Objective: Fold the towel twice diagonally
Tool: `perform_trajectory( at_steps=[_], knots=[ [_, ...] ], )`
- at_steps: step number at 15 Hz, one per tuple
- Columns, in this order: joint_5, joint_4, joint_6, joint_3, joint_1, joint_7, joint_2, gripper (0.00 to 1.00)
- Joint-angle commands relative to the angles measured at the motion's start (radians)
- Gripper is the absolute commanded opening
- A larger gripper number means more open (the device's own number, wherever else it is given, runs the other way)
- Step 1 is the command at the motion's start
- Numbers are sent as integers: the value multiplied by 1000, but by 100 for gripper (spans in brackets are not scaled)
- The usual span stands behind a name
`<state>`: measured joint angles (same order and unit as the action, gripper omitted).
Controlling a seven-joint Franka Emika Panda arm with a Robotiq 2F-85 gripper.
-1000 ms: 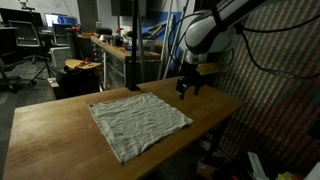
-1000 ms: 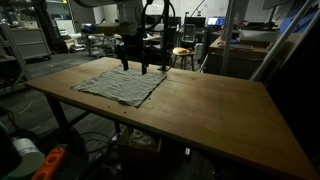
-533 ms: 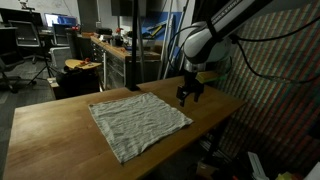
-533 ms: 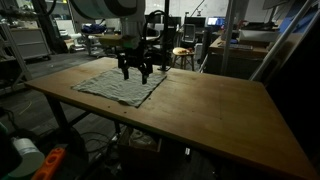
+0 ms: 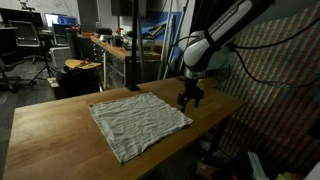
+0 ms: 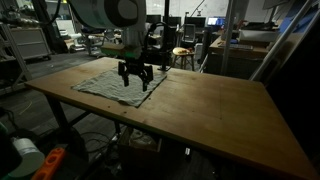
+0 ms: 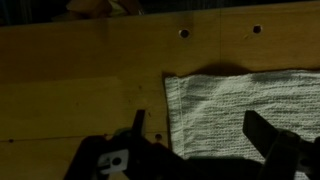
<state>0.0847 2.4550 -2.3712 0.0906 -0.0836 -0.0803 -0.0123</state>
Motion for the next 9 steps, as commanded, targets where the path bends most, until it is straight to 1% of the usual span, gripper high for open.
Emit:
perform_trajectory(
  at_steps=[1,9],
  knots=[
    [-35,-2,-56,12,-15,-68,35,100],
    [-79,-25,-118,15,-49,-164,135,100]
  ],
)
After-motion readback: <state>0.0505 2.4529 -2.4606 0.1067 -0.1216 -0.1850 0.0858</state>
